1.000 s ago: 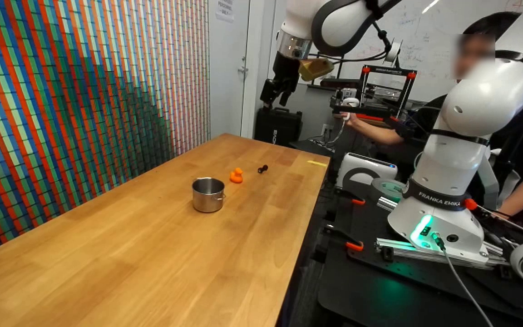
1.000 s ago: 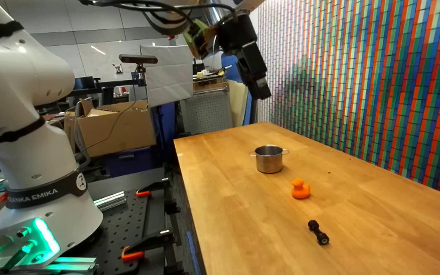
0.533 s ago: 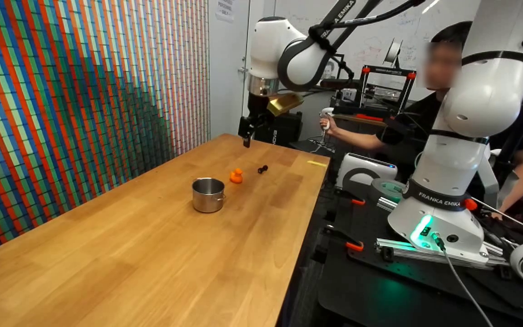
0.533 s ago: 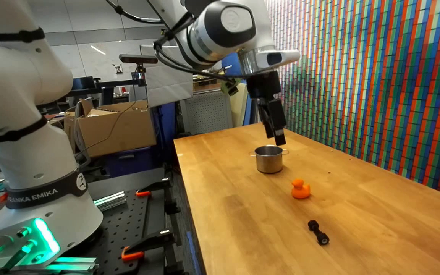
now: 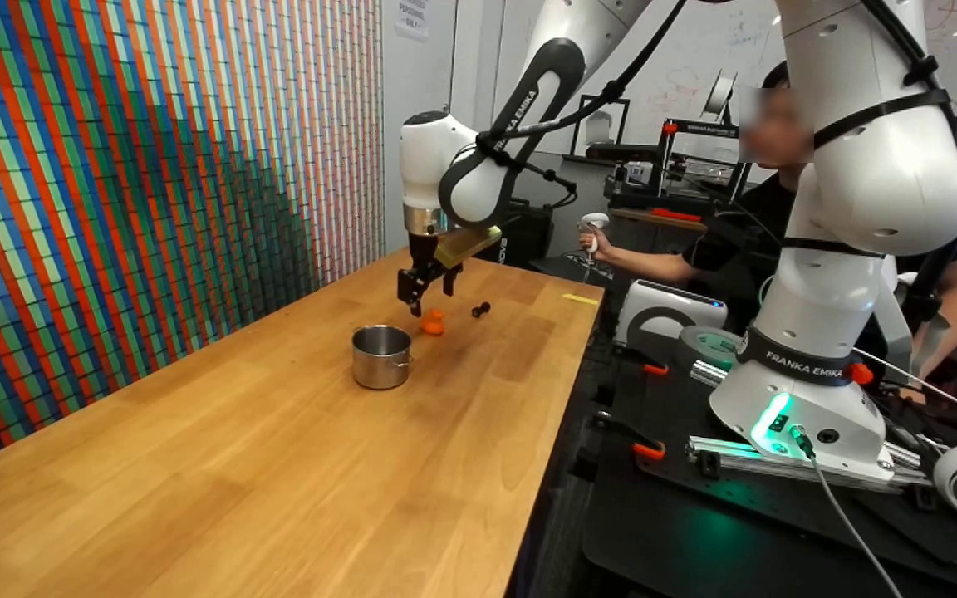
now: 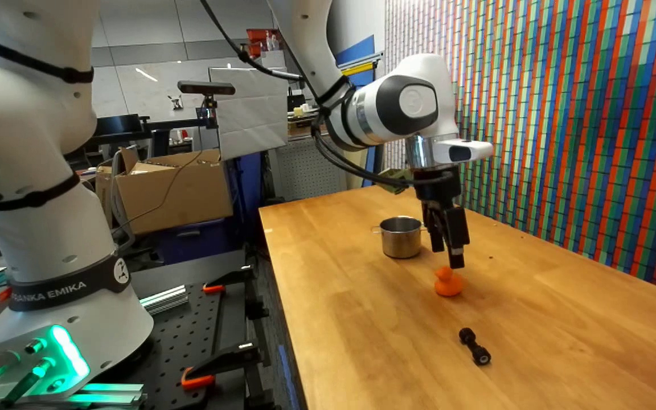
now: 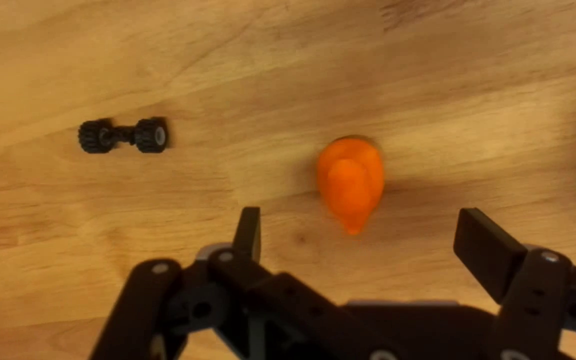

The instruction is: Put the duck in the pot

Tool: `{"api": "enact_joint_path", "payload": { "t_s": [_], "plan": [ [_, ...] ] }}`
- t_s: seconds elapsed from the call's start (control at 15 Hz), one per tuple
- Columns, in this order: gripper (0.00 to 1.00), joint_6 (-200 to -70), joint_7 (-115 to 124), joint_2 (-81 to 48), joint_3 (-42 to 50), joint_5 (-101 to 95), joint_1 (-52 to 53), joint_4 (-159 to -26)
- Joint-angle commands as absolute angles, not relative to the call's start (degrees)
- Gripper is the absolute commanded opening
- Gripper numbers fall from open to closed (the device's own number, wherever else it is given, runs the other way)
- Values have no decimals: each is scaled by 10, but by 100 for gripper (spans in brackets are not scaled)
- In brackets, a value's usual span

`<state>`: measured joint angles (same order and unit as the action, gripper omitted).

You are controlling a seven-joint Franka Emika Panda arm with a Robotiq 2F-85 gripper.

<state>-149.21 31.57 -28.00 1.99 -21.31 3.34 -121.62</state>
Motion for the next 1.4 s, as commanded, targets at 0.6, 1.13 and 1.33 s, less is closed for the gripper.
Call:
{"api": "enact_joint_path", "payload": {
  "t_s": [0.6, 1.13, 1.33],
  "plan": [
    [42, -1494, 259, -357, 64, -102, 60, -1165],
    [19, -1446, 235, -270, 33, -48, 66, -1188],
    [19, -1423, 230, -230, 11, -24, 70, -1191]
  ]
}}
